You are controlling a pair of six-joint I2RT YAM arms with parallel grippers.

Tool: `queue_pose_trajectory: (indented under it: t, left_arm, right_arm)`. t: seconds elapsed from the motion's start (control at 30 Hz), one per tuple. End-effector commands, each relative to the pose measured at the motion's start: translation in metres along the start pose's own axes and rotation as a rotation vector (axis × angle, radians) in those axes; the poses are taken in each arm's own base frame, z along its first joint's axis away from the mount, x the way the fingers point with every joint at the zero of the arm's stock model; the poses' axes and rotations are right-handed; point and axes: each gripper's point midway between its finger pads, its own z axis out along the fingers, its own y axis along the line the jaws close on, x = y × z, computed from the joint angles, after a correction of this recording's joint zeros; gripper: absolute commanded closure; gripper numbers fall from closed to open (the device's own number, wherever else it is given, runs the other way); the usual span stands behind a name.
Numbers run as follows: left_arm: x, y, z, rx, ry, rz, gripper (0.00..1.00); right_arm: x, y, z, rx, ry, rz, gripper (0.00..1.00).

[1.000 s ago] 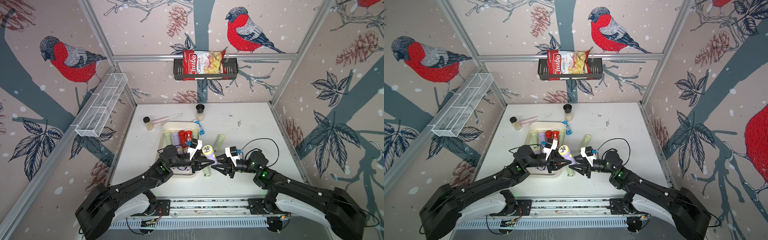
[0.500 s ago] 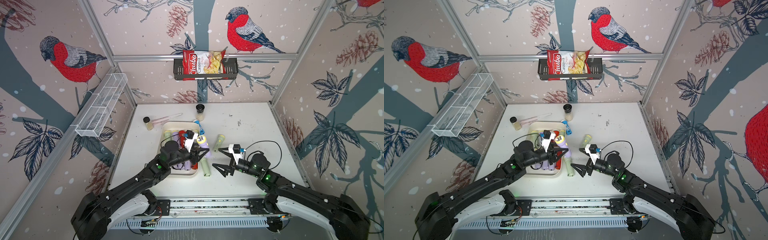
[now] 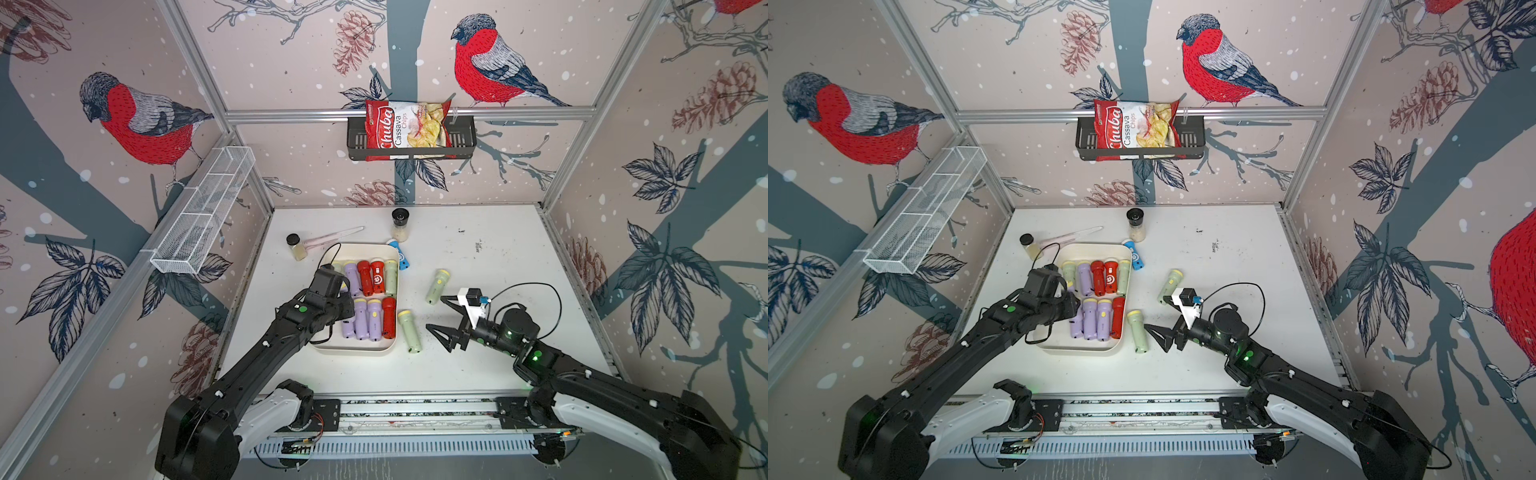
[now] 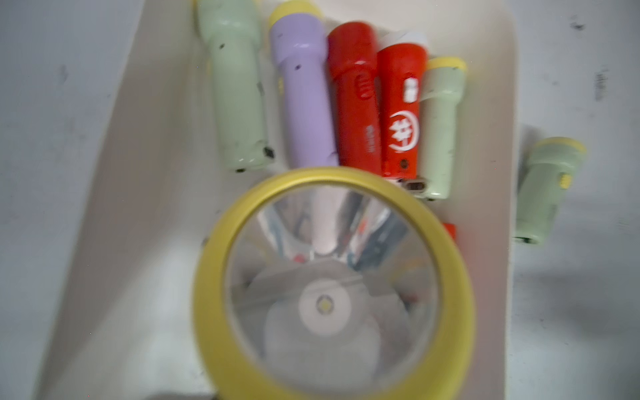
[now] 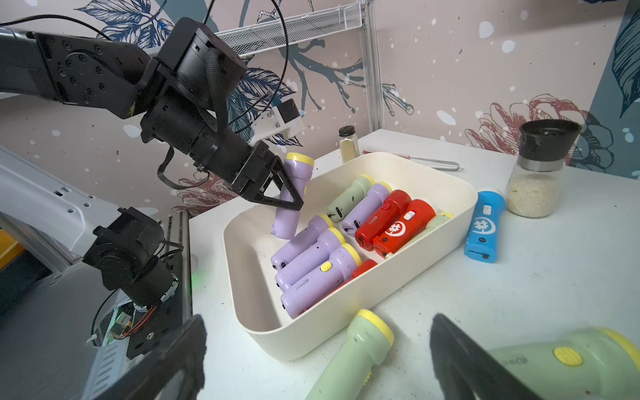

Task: Put the flashlights into the storage boxes
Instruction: Place the flashlight at the storage box.

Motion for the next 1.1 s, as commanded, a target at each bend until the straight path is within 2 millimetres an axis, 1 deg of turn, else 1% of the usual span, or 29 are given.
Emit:
queue_pose_trajectory:
  t: [0.0,0.07,0.27,0.37,0.47,0.6,0.73,0.83,0.9,0.97,1.07]
  left_arm:
    - [0.014,0.035,0.003,-0.158,0.068,-0.052,0.82]
    - [0.014,0.044,0.006,-0.199,0.082,-0.072,0.82]
    - [0.021,0.053,0.019,-0.281,0.157,-0.073,0.8]
    - [0.033,0.052,0.028,-0.278,0.236,-0.062,0.77]
    - [0.042,0.057,0.032,-0.309,0.283,-0.064,0.75]
    - [0.042,0.057,0.031,-0.306,0.278,-0.069,0.67]
    - [0.036,0.055,0.026,-0.298,0.251,-0.068,0.57]
    - [0.024,0.046,0.018,-0.246,0.196,-0.061,0.52]
    - [0.012,0.04,0.008,-0.214,0.137,-0.066,0.49]
    - [0.003,0.034,0.0,-0.178,0.091,-0.067,0.47]
    - [-0.009,0.023,-0.012,-0.125,0.038,-0.06,0.47]
  right_arm:
    - [-0.002,0.001,0.001,-0.002,-0.006,-0.001,0.0]
    - [-0.001,0.001,0.002,-0.006,-0.001,-0.003,0.0]
    - [0.001,0.001,0.002,-0.006,0.014,-0.01,0.0]
    - [0.002,0.002,0.001,-0.008,0.016,-0.013,0.0]
    - [0.003,0.002,0.001,-0.011,0.019,-0.013,0.0]
    - [0.003,0.003,0.001,-0.012,0.021,-0.017,0.0]
    - [0.002,0.002,0.001,-0.007,0.019,-0.02,0.0]
    - [0.002,0.002,0.002,-0.009,0.019,-0.015,0.0]
    - [0.003,0.001,0.004,-0.01,0.026,-0.012,0.0]
    - [0.002,0.002,0.005,-0.011,0.032,-0.01,0.0]
    - [0.001,0.001,0.007,-0.007,0.038,-0.006,0.01]
